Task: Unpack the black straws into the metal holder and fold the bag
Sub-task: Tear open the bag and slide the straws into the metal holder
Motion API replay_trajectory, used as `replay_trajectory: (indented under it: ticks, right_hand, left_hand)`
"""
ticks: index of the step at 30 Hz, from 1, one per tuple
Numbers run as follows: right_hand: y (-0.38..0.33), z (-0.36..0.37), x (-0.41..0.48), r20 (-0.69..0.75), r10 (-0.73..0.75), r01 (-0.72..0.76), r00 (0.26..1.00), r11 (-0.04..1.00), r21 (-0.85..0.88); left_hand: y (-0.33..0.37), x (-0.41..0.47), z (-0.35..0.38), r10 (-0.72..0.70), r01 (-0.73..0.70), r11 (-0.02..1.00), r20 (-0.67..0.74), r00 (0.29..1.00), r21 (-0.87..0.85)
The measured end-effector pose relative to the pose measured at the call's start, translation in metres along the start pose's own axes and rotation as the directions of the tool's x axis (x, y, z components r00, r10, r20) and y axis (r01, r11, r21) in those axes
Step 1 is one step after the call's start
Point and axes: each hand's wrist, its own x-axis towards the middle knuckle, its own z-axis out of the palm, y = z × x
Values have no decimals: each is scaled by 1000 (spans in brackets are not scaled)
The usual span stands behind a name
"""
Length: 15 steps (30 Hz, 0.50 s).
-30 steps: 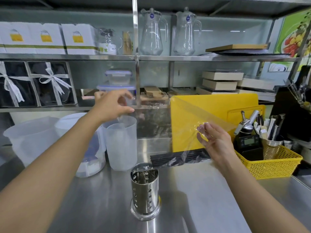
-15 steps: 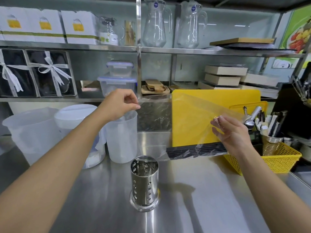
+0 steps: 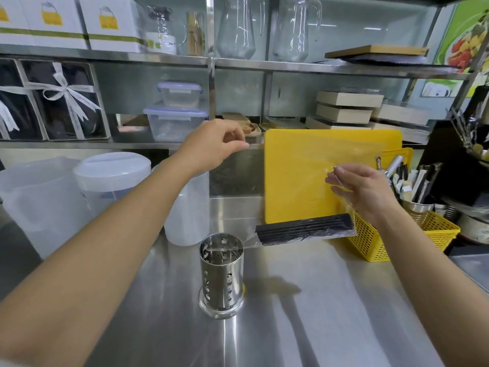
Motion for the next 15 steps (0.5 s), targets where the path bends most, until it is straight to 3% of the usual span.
replay_trajectory:
  ticks: [8, 15]
  right_hand:
    - [-3, -11, 0, -15, -32, 31, 999, 998, -46]
    - [-3, -1, 3, 15, -57, 58, 998, 996, -64]
  left_hand:
    - [13, 3, 12, 12, -9, 999, 57, 998, -49]
    - [40, 15, 35, 84, -88, 992, 48, 995, 94]
